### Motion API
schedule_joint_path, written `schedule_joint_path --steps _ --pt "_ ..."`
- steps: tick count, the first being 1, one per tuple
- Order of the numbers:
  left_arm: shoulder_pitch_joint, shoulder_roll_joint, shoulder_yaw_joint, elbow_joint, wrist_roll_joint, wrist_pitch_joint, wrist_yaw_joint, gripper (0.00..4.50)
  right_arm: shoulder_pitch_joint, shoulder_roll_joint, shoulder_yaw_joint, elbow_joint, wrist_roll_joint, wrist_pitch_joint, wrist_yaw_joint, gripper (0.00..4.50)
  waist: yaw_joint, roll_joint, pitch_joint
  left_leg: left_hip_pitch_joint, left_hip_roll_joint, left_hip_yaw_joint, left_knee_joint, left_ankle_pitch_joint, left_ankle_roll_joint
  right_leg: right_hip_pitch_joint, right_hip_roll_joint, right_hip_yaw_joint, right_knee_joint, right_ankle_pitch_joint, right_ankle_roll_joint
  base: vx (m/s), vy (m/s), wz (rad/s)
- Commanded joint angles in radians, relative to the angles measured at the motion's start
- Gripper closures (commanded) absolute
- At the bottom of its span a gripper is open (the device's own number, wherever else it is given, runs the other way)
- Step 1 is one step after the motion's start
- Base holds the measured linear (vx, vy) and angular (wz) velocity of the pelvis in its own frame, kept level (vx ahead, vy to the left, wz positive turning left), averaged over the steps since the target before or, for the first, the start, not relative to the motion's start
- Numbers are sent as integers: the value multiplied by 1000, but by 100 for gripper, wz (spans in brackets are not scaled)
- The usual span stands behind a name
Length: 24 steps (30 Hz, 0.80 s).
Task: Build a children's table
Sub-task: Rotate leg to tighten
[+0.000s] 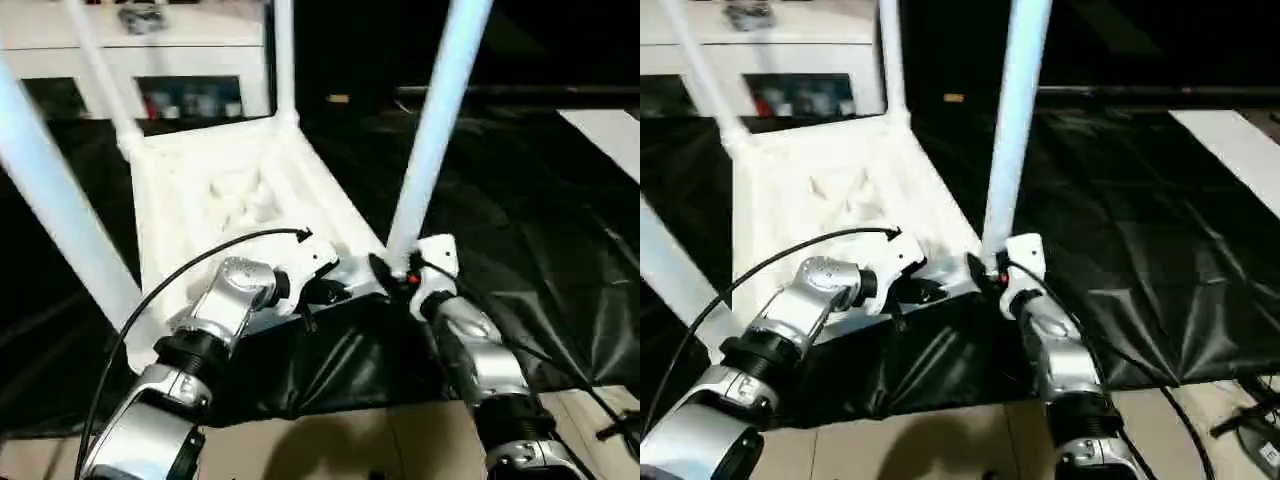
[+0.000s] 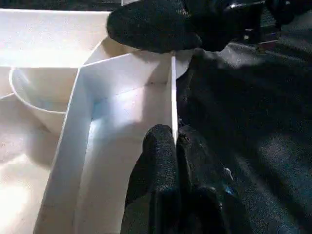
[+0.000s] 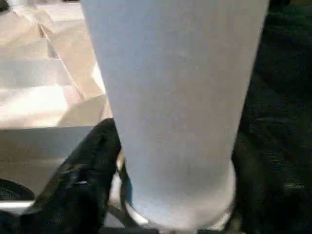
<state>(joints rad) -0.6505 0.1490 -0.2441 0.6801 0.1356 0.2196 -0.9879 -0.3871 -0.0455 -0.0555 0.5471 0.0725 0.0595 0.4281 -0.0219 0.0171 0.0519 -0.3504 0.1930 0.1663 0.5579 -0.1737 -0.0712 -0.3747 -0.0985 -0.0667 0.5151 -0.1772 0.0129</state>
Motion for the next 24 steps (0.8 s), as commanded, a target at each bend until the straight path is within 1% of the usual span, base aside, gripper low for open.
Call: schedule_joint_path --steps 1,2,3,4,5,6,7,8,9,10,11,12,13,14,15,16,17,18,19,20,21,22,23,24 --pt "7 -40 -89 21 6 3 -44 450 -7 35 95 -24 14 15 101 78 -1 -4 -38 8 25 -17 -89 -541 17 8 -44 21 -61 -495 -147 0 0 0" --pt "12 2 -91 11 3 -17 -89 450 6 -27 109 -46 17 8 186 78 5 -8 -44 4 27 -12 -87 -488 30 11 -43 27 -52 -431 -168 0 0 0" --pt "13 24 -93 7 3 -34 -112 450 13 -60 114 -58 25 7 241 78 8 -9 -44 0 27 -8 -85 -463 38 11 -41 30 -49 -399 -178 0 0 0" --pt "14 35 -92 6 3 -41 -126 450 16 -78 117 -62 28 5 273 78 13 -11 -43 0 27 0 -82 -437 55 9 -41 33 -44 -367 -193 0 0 0" --pt "14 58 -91 7 6 -51 -151 450 21 -118 126 -70 29 -1 339 78 15 -10 -43 1 27 3 -80 -424 62 8 -42 35 -42 -355 -202 0 0 0" --pt "13 82 -94 12 11 -73 -178 450 26 -158 137 -77 29 -5 401 78 21 -13 -45 -6 27 6 -75 -373 77 14 -43 37 -34 -318 -217 50 -47 8" --pt "13 90 -95 12 12 -76 -188 450 27 -168 141 -80 31 -4 419 78 25 -14 -44 -4 28 7 -74 -364 82 13 -42 37 -34 -316 -220 50 -47 8" --pt "13 94 -96 12 12 -77 -193 450 28 -176 143 -83 32 -3 431 78 30 -15 -47 0 29 11 -70 -342 86 11 -44 39 -30 -300 -231 56 -55 9" --pt "12 107 -99 10 15 -82 -206 450 30 -195 150 -87 37 0 463 78 31 -16 -48 -4 29 11 -68 -320 88 14 -44 40 -25 -283 -237 61 -59 9" --pt "13 131 -101 4 14 -94 -237 450 29 -236 161 -92 41 -2 530 78 38 -19 -49 -4 29 13 -64 -288 93 14 -41 41 -20 -253 -245 61 -59 9" --pt "15 146 -103 -3 11 -103 -258 450 29 -255 166 -101 44 3 563 78 39 -18 -50 -3 30 13 -63 -276 98 15 -42 41 -15 -231 -254 61 -54 6" --pt "17 161 -107 -10 4 -116 -279 450 27 -271 171 -110 50 9 590 78 45 -15 -60 -14 31 12 -56 -179 121 29 -41 39 5 -108 -277 55 -47 0" --pt "17 161 -107 -11 4 -117 -280 450 27 -271 171 -111 50 9 592 78 46 -11 -60 -16 33 12 -55 -150 126 29 -41 38 10 -68 -288 55 -47 0" --pt "17 163 -108 -11 2 -120 -283 450 26 -274 172 -111 51 9 595 78 50 -10 -61 -16 33 15 -50 -117 133 27 -35 35 14 -17 -300 0 0 0" --pt "21 175 -111 -19 -7 -137 -304 450 20 -288 176 -107 56 7 626 78 55 -10 -61 -12 34 17 -49 -112 133 26 -34 34 14 -6 -306 0 0 0" --pt "25 183 -110 -27 -16 -141 -324 450 14 -298 180 -104 60 11 650 78 59 -17 -62 -14 32 19 -46 -102 135 30 -33 34 20 15 -315 0 0 0" --pt "28 190 -110 -34 -23 -143 -341 450 8 -306 184 -103 63 16 671 92 62 -17 -60 -15 32 20 -45 -102 136 30 -32 34 21 17 -316 0 0 0" --pt "30 196 -112 -39 -27 -149 -355 450 4 -311 187 -100 65 21 690 111 63 -15 -55 -15 33 21 -48 -139 127 27 -32 32 16 -51 -305 0 0 0" --pt "31 197 -112 -40 -27 -151 -359 450 3 -313 188 -100 65 21 694 111 63 -15 -55 -15 33 21 -48 -139 127 27 -32 32 16 -51 -305 0 0 0" --pt "32 201 -114 -42 -29 -152 -366 450 -2 -317 192 -96 62 22 704 111 64 -15 -53 -12 35 20 -50 -170 112 25 -34 33 10 -116 -294 -52 -11 0" --pt "34 208 -115 -44 -29 -157 -377 450 -9 -326 204 -90 63 22 724 121 65 -14 -51 -10 37 20 -54 -194 95 23 -34 34 6 -165 -283 0 0 0" --pt "34 211 -116 -44 -28 -161 -382 450 -12 -329 209 -87 63 20 732 121 66 -18 -50 -9 37 18 -56 -213 82 22 -34 34 4 -204 -272 0 0 0" --pt "34 211 -116 -44 -28 -161 -382 450 -12 -329 209 -87 63 20 732 134 66 -16 -50 -8 38 18 -57 -217 77 21 -34 34 4 -211 -269 0 0 0" --pt "35 217 -117 -44 -28 -163 -390 450 -17 -331 214 -83 64 23 741 151 65 -15 -51 -6 39 17 -56 -216 69 20 -34 36 5 -198 -271 0 0 0"
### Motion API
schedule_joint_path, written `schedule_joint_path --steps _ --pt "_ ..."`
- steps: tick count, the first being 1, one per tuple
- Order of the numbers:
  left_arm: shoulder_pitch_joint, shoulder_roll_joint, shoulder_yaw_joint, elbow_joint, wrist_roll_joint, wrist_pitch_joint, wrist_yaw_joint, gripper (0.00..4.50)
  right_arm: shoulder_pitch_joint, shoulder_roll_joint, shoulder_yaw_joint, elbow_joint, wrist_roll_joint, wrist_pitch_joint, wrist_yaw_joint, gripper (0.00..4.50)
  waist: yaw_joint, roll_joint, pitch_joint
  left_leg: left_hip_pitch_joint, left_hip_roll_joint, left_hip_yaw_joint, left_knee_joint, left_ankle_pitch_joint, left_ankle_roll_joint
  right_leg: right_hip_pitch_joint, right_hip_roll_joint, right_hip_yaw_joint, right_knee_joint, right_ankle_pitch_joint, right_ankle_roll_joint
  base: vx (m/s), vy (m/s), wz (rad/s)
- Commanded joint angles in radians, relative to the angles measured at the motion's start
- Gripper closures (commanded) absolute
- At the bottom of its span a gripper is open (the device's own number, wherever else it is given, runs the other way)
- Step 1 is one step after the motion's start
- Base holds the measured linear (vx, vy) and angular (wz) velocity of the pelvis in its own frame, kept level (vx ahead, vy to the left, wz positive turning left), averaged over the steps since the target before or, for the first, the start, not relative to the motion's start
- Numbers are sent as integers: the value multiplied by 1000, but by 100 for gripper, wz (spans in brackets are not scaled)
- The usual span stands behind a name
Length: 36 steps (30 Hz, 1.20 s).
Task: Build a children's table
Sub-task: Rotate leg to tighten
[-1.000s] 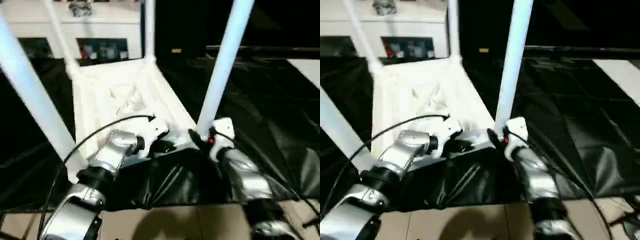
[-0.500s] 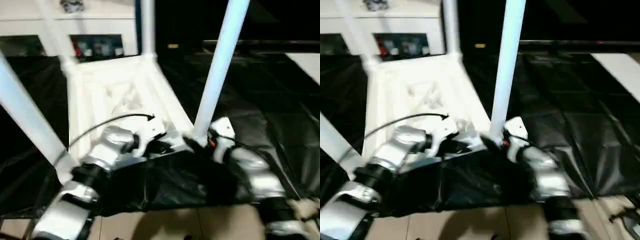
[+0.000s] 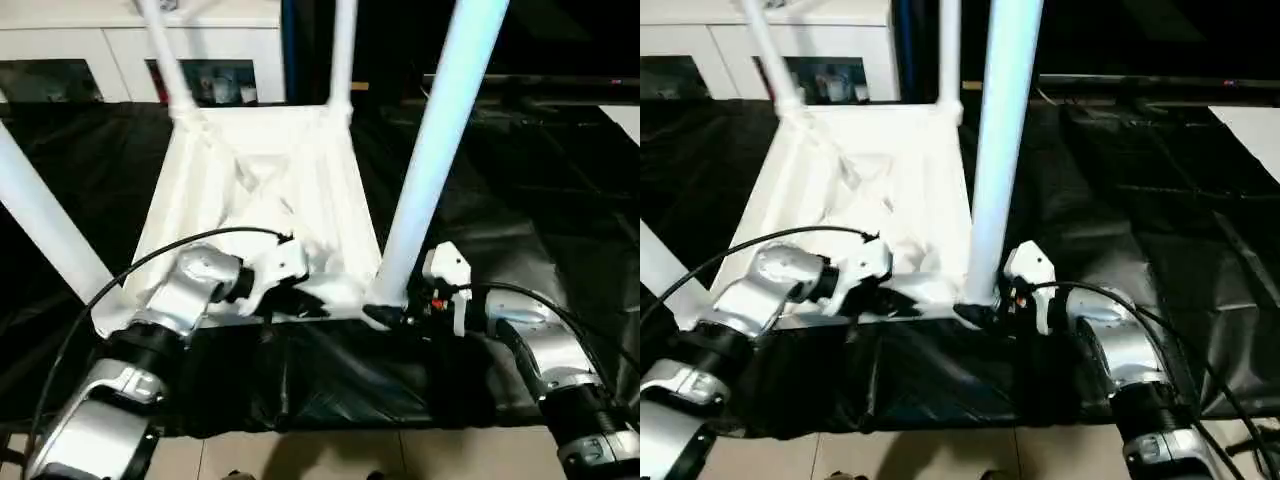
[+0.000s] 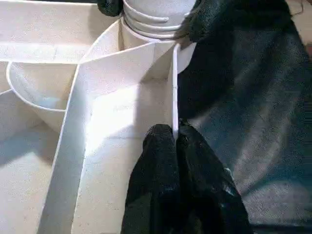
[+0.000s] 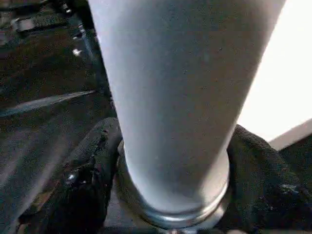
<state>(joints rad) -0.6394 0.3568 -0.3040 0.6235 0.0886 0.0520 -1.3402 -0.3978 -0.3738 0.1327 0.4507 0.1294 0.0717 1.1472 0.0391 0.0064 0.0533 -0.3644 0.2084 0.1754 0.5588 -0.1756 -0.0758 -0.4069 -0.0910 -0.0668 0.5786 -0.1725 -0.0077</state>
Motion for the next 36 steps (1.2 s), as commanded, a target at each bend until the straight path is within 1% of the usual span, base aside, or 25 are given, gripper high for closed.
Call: schedule_joint_path --steps 1,4,9,12,13,14,15,16,17,19,20,21,22,23,24,25,26,28,29,30,31,32,33,35,36 --pt "24 15 -59 12 19 1 -46 450 -11 -3 29 19 5 8 28 151 3 -6 -54 7 23 8 -57 -208 75 53 -40 36 -56 -187 -252 0 0 0" --pt "23 24 -57 16 11 -1 -62 450 -22 -2 34 32 7 14 48 171 2 -6 -55 5 22 8 -55 -194 80 54 -39 35 -51 -146 -263 0 0 0" --pt "21 16 -47 28 1 12 -52 450 -7 12 31 15 28 39 55 177 4 -8 -58 3 20 9 -51 -165 91 58 -41 35 -47 -112 -273 0 0 0" --pt "13 -12 -34 44 4 34 -3 450 21 39 13 -15 52 67 14 178 5 -8 -57 3 20 10 -51 -161 92 58 -41 35 -48 -118 -270 0 0 0" --pt "13 -13 -34 44 4 34 -1 450 22 40 13 -16 52 68 12 178 8 -9 -59 6 21 9 -51 -163 90 58 -42 35 -48 -127 -268 0 0 0" --pt "9 -23 -33 49 4 38 18 450 29 51 6 -23 55 75 -12 178 7 -10 -59 6 21 9 -52 -176 85 57 -42 35 -52 -152 -264 0 0 0" --pt "5 -39 -30 56 6 47 52 450 40 70 -3 -28 52 72 -55 178 8 -9 -57 6 21 8 -54 -187 80 56 -43 34 -54 -174 -260 0 0 0" --pt "-1 -61 -26 64 7 57 88 450 52 98 -12 -31 41 73 -120 178 6 -9 -52 7 21 8 -58 -222 67 52 -44 35 -61 -236 -244 0 0 0" --pt "-11 -102 -23 76 12 76 157 450 63 151 -27 -20 9 84 -259 178 5 -8 -47 12 20 6 -62 -269 44 45 -47 37 -73 -325 -221 0 0 0" --pt "-18 -167 -23 87 21 104 241 450 65 228 -51 4 -17 97 -424 178 -6 -12 -42 15 14 -5 -71 -347 -2 44 -47 33 -85 -487 -154 0 0 0" --pt "-20 -202 -24 93 26 116 278 450 60 271 -63 20 -28 101 -506 178 -10 -6 -39 16 13 -7 -73 -369 -9 41 -46 32 -90 -519 -139 0 0 0" --pt "-21 -223 -26 97 29 123 298 450 56 297 -70 29 -34 104 -555 178 -15 -8 -38 19 12 -8 -73 -387 -14 37 -45 31 -95 -549 -124 -57 18 -8" --pt "-21 -244 -29 103 33 124 319 450 48 324 -79 45 -38 110 -607 178 -19 -10 -37 21 9 -13 -72 -416 -20 35 -46 26 -104 -607 -97 -57 18 -8" --pt "-22 -263 -31 108 38 128 343 450 39 346 -83 61 -39 109 -639 178 -25 -9 -38 22 6 -17 -72 -443 -19 33 -46 22 -111 -644 -75 -50 25 -9" --pt "-21 -279 -38 111 44 131 359 450 27 373 -87 78 -39 104 -671 178 -30 3 -36 27 6 -18 -72 -473 -20 25 -45 22 -119 -648 -67 0 0 0" --pt "-20 -291 -46 112 51 131 367 450 18 393 -89 91 -42 101 -703 178 -34 0 -36 28 6 -20 -72 -484 -18 25 -44 18 -121 -645 -66 0 0 0" --pt "-19 -307 -57 116 59 130 380 450 -1 420 -92 112 -51 105 -754 178 -42 5 -33 29 6 -23 -76 -516 -17 25 -41 12 -125 -643 -63 0 0 0" --pt "-19 -314 -62 121 62 130 384 450 -6 432 -88 116 -56 89 -758 178 -51 5 -32 31 4 -28 -76 -555 -13 27 -40 2 -133 -654 -54 0 0 0" --pt "-20 -316 -64 125 66 130 385 450 -7 441 -87 113 -61 68 -762 178 -53 10 -31 34 4 -28 -77 -569 -13 25 -40 0 -136 -659 -51 0 0 0" --pt "-20 -316 -63 127 68 130 386 450 -7 443 -86 110 -66 49 -764 178 -59 11 -31 43 6 -31 -78 -603 -9 24 -40 -7 -143 -646 -52 0 0 0" --pt "-21 -314 -60 128 66 130 383 450 -6 443 -90 106 -65 31 -762 178 -62 11 -33 40 6 -32 -79 -600 -7 28 -41 -7 -142 -631 -56 0 0 0" --pt "-22 -315 -58 128 67 131 385 450 -6 445 -93 105 -68 25 -766 143 -62 11 -33 37 7 -32 -81 -595 -5 31 -42 -6 -140 -615 -61 0 0 0" --pt "-23 -306 -51 129 69 130 385 450 -7 439 -112 101 -61 8 -765 108 -63 12 -34 32 10 -31 -86 -579 -2 33 -44 2 -133 -564 -84 0 0 0" --pt "-23 -306 -51 129 69 130 385 450 -7 439 -112 101 -61 8 -765 106 -63 11 -35 30 11 -29 -87 -572 -1 32 -43 7 -128 -538 -99 0 0 0" --pt "-21 -278 -42 123 65 119 362 450 -5 397 -122 94 -62 -18 -737 100 -61 3 -38 25 12 -26 -88 -545 6 34 -43 16 -121 -497 -118 0 0 0"
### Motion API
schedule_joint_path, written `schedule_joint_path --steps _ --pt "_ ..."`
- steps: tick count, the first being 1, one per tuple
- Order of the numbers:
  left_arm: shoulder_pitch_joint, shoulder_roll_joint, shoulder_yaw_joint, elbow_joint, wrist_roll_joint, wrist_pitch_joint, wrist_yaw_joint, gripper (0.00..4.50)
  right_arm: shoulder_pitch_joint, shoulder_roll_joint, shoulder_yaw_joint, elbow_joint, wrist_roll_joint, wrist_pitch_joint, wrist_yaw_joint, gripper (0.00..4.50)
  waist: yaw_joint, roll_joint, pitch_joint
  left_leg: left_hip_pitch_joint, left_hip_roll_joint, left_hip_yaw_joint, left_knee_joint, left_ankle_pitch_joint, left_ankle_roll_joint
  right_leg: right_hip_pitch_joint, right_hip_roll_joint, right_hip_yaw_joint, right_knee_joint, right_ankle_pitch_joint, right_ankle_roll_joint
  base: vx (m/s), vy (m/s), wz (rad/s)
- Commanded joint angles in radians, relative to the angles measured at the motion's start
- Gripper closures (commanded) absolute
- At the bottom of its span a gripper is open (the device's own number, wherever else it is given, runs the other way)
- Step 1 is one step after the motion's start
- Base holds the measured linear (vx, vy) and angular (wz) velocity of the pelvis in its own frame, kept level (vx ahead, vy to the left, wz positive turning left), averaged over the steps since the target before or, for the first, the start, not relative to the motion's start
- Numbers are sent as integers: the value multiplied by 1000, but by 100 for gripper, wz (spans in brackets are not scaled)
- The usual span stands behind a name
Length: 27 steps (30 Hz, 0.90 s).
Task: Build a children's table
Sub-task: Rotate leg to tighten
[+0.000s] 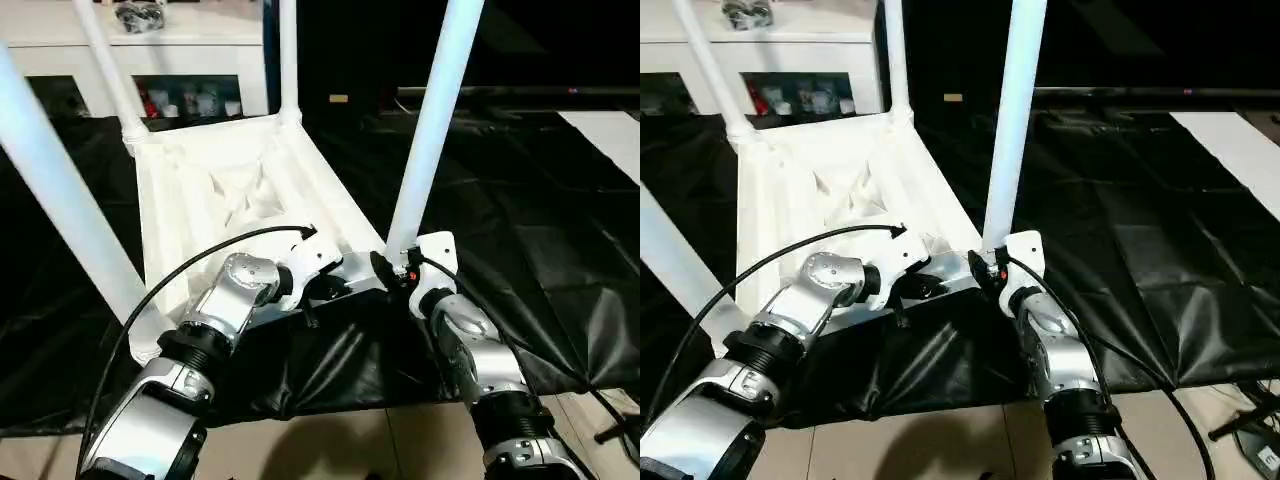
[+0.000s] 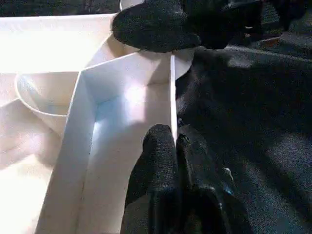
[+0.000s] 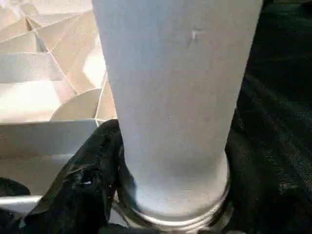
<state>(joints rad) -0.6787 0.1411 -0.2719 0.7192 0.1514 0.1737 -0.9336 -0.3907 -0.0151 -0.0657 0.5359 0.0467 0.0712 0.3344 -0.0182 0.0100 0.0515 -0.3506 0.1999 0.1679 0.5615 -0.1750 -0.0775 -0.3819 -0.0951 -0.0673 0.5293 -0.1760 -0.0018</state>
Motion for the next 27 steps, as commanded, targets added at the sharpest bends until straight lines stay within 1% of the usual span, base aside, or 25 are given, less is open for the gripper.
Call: schedule_joint_path --steps 1,2,3,4,5,6,8,9,10,11,12,13,14,15,16,17,18,19,20,21,22,24,25,26,27 --pt "23 -35 -71 20 -3 -13 -73 450 -8 0 77 1 25 -28 120 80 -2 1 -37 10 20 -16 -90 -533 10 9 -39 19 -68 -476 -132 0 0 0" --pt "26 -21 -69 17 -6 -18 -88 450 -5 -21 79 -2 26 -34 144 80 2 2 -41 10 21 -13 -89 -506 18 12 -39 24 -63 -431 -149 0 0 0" --pt "29 -4 -69 12 -9 -30 -110 450 -1 -45 82 -9 32 -36 185 80 4 1 -42 4 22 -9 -88 -471 28 14 -39 29 -57 -374 -171 0 0 0" --pt "33 11 -69 6 -15 -45 -135 450 4 -63 87 -16 38 -37 223 80 6 1 -43 2 23 -7 -88 -452 34 17 -40 31 -53 -345 -182 0 0 0" --pt "33 11 -69 6 -15 -45 -136 450 4 -64 87 -17 38 -37 224 80 7 0 -44 0 21 -4 -86 -431 42 20 -40 31 -51 -322 -190 0 0 0" --pt "41 40 -64 -10 -29 -49 -180 450 14 -108 101 -33 47 -43 315 80 13 -4 -47 -3 22 2 -79 -372 62 24 -42 36 -42 -263 -214 55 -26 4" --pt "41 40 -64 -10 -29 -49 -180 450 14 -108 101 -33 47 -43 315 80 18 -6 -47 -1 20 9 -74 -336 78 22 -42 39 -40 -243 -225 59 -36 7" --pt "45 62 -64 -18 -39 -56 -220 450 20 -139 111 -44 55 -44 382 80 24 -6 -49 4 22 12 -70 -308 90 20 -44 41 -38 -237 -236 62 -58 11" --pt "47 80 -65 -25 -44 -66 -254 450 25 -168 120 -54 61 -43 442 80 34 -10 -54 -3 20 11 -64 -255 99 30 -42 41 -28 -201 -242 62 -58 11" --pt "51 99 -65 -33 -55 -79 -293 450 30 -201 136 -66 68 -38 509 80 32 -10 -54 -8 21 15 -62 -229 110 29 -41 43 -23 -166 -251 60 -66 5" --pt "52 109 -65 -38 -62 -86 -316 450 34 -222 146 -72 72 -36 548 80 39 -4 -61 -12 23 13 -57 -168 125 35 -41 41 -9 -79 -267 54 -63 1" --pt "54 126 -67 -44 -68 -115 -346 450 40 -257 166 -87 81 -24 619 80 41 -4 -62 -12 22 15 -52 -119 142 36 -37 39 1 9 -288 54 -63 1" --pt "55 138 -69 -49 -75 -126 -372 450 45 -281 178 -100 88 -14 667 80 45 -11 -60 -14 22 18 -48 -102 157 36 -34 38 5 53 -298 38 -52 1" --pt "55 148 -72 -52 -77 -129 -386 450 45 -297 184 -105 94 -6 698 80 51 -10 -59 -16 20 17 -46 -96 161 39 -35 37 8 58 -299 0 0 0" --pt "55 150 -73 -52 -77 -129 -389 450 45 -301 185 -106 96 -4 705 80 55 -9 -58 -15 22 20 -46 -98 163 37 -34 37 8 54 -299 0 0 0" --pt "53 165 -74 -55 -83 -133 -417 450 37 -331 193 -103 105 7 771 94 60 -6 -56 -13 26 19 -48 -119 156 37 -36 34 6 -3 -298 0 0 0" --pt "52 170 -73 -55 -86 -133 -428 450 31 -341 196 -96 107 11 796 103 62 -6 -55 -12 27 19 -49 -127 150 37 -36 34 4 -24 -295 0 0 0" --pt "52 170 -73 -55 -87 -133 -429 450 30 -341 196 -96 107 11 797 103 64 -5 -53 -10 30 19 -51 -149 136 33 -35 33 1 -69 -291 0 0 0" --pt "51 185 -77 -56 -92 -147 -463 450 9 -357 205 -67 102 10 840 116 65 -1 -50 -8 31 18 -55 -172 119 30 -35 33 -2 -107 -287 0 0 0" --pt "50 191 -79 -55 -93 -154 -475 450 0 -362 207 -54 100 8 853 116 62 -3 -49 -7 31 17 -57 -201 102 30 -34 33 -4 -141 -283 0 0 0" --pt "50 199 -81 -57 -100 -153 -502 450 -17 -370 213 -34 101 6 877 136 61 -2 -48 -5 32 17 -58 -223 89 28 -34 34 -6 -161 -281 0 0 0" --pt "49 204 -80 -58 -105 -150 -517 450 -26 -375 221 -23 100 3 892 144 60 -3 -47 -7 31 16 -58 -228 83 28 -34 35 -5 -162 -277 0 0 0" --pt "49 206 -80 -57 -106 -152 -521 450 -30 -378 225 -19 101 4 900 158 60 -2 -48 -6 32 16 -59 -226 79 28 -34 35 -5 -159 -276 0 0 0" --pt "48 208 -81 -55 -107 -154 -525 450 -33 -381 229 -17 103 6 910 158 60 -2 -48 -5 32 15 -60 -225 79 27 -34 36 -5 -154 -277 0 0 0" --pt "48 211 -82 -51 -108 -156 -531 450 -37 -384 235 -14 105 8 922 176 60 -4 -49 -5 32 16 -58 -218 81 27 -33 36 -3 -137 -281 0 0 0"
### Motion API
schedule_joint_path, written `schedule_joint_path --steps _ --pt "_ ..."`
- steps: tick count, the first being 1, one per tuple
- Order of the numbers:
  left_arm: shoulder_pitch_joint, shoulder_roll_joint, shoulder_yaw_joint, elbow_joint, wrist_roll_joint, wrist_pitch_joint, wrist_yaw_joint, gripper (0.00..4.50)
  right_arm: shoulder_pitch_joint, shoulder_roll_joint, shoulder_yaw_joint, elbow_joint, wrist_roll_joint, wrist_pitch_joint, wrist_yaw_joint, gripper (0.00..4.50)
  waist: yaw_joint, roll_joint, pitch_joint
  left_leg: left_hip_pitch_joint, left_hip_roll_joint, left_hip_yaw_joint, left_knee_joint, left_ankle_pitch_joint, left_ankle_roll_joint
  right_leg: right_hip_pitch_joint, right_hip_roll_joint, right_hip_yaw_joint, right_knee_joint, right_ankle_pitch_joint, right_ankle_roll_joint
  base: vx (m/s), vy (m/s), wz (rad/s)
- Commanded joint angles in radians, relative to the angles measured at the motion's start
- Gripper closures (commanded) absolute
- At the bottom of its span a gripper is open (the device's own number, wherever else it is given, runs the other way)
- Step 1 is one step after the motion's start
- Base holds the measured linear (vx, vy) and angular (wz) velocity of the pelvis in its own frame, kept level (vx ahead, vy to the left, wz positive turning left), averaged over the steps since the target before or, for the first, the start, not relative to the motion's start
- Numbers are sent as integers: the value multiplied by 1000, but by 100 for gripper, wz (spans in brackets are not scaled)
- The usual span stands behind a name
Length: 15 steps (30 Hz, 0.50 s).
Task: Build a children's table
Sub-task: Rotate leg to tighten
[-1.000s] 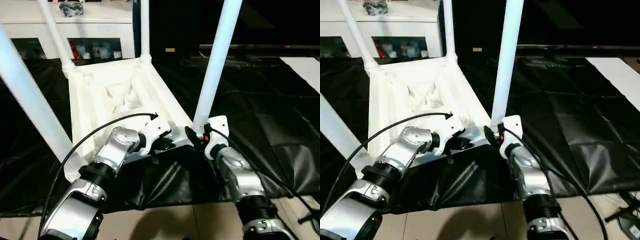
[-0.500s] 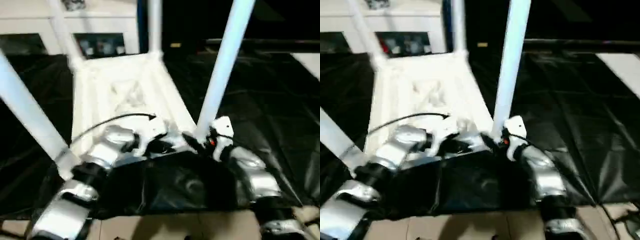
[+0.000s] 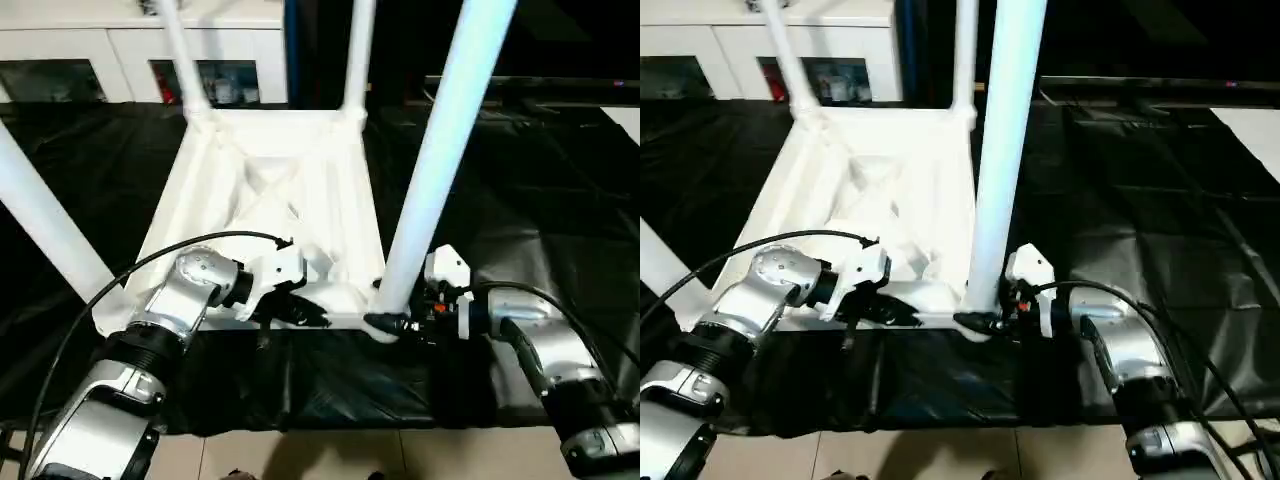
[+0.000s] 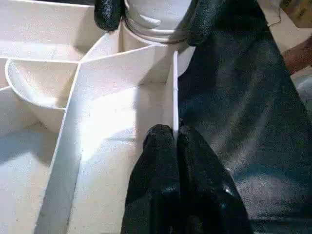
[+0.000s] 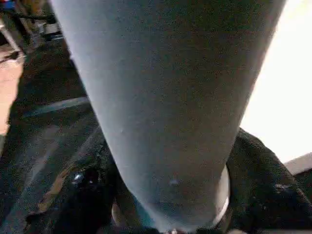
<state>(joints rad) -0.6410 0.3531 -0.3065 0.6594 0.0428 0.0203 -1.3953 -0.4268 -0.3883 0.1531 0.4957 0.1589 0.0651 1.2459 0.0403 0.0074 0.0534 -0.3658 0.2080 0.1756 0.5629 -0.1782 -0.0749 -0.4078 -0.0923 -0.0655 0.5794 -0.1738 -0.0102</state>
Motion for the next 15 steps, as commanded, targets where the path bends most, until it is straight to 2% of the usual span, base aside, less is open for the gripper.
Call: schedule_joint_path --steps 1,6,7,9,11,12,13,14,15 --pt "10 0 -48 11 1 -5 -72 450 -3 -12 19 27 -8 13 15 179 2 -2 -52 8 23 9 -58 -194 86 55 -37 34 -49 -108 -278 0 0 0" --pt "7 -1 -47 20 -2 -3 -80 450 -3 -2 22 29 -2 14 28 187 3 -4 -53 5 21 10 -54 -165 101 58 -39 33 -47 -88 -283 0 0 0" --pt "7 -8 -41 20 -7 7 -66 450 23 22 9 -4 18 31 -4 187 3 -5 -53 5 21 10 -55 -163 103 59 -39 33 -47 -90 -282 0 0 0" --pt "7 -14 -38 20 -10 15 -58 450 35 31 2 -19 24 35 -24 187 6 -6 -53 5 22 9 -56 -159 100 58 -40 33 -48 -101 -276 0 0 0" --pt "3 -36 -31 24 -9 32 -12 450 52 65 -23 -29 16 30 -129 187 4 -7 -52 5 23 10 -57 -168 96 56 -40 34 -50 -117 -272 0 0 0" --pt "-1 -49 -26 27 -6 49 17 450 63 86 -37 -36 11 20 -189 187 4 -5 -49 7 22 8 -61 -202 79 54 -41 33 -57 -180 -259 0 0 0" --pt "-1 -49 -26 27 -6 49 17 450 63 86 -37 -36 11 20 -189 187 2 -6 -46 7 23 8 -64 -214 70 52 -41 34 -60 -205 -250 0 0 0" --pt "-7 -72 -19 33 -3 66 63 450 78 117 -55 -49 -2 42 -282 187 1 -6 -43 8 22 7 -66 -240 62 50 -41 34 -64 -247 -242 0 0 0" --pt "-17 -124 -6 43 1 100 155 450 109 177 -70 -73 -28 72 -425 187 -6 -7 -38 11 20 3 -73 -296 29 45 -43 36 -77 -372 -200 0 0 0"
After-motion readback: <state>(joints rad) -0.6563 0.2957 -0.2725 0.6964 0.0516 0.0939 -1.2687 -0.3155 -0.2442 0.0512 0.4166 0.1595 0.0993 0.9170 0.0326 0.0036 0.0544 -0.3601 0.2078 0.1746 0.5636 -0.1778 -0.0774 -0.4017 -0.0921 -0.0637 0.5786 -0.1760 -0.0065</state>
